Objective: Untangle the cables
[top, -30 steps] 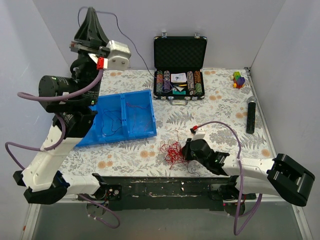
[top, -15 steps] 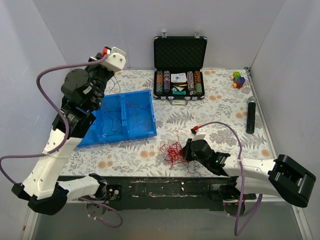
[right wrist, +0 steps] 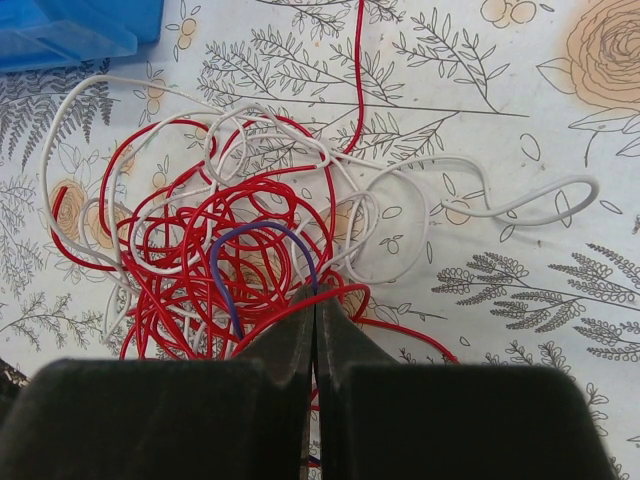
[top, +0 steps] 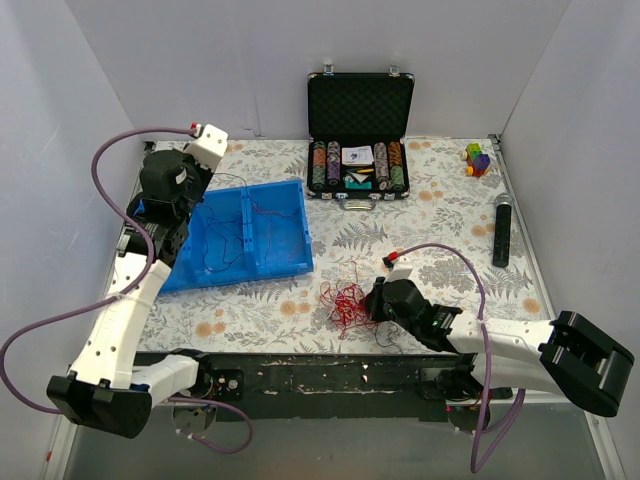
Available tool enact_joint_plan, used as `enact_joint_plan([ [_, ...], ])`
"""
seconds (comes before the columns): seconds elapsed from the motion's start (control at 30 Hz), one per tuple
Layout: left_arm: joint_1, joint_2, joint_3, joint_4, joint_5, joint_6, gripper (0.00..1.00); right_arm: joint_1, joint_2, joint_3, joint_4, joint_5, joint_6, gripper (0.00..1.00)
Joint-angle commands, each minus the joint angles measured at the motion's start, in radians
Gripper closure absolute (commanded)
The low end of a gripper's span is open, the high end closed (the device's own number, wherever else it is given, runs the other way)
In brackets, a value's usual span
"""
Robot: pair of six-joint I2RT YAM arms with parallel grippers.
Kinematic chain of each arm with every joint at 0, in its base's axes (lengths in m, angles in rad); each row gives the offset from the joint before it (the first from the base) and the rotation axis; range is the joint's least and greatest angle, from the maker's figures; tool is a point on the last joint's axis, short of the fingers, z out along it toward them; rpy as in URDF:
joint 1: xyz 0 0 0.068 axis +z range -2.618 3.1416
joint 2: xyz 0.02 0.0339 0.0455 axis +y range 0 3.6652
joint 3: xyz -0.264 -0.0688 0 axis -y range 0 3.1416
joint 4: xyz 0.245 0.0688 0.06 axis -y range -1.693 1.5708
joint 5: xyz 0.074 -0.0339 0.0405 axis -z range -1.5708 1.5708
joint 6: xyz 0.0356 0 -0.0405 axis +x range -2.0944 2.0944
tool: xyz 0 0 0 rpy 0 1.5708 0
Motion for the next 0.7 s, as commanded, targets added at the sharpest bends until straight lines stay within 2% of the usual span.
enact_joint_plan([
  [0.0,0.006,-0.043,-0.059,0.087,0.04,-0.005,1.0,0.001,-0.011,-0.007,0.016,0.012,0.007,0.99],
  [0.37,0.082,-0.12,-0.082,0.294,-0.026,-0.054,1.0,0.001,-0.02,-0.02,0.01,0.008,0.011,0.99],
  [0.5,0.082,-0.121,-0.065,0.242,-0.022,-0.056,1.0,0.001,-0.014,-0.013,0.013,0.0,0.014,0.99],
  [0.67,0.084,-0.1,-0.096,0.104,0.055,-0.03,1.0,0.001,-0.018,-0.015,0.019,-0.004,0.019,0.99],
])
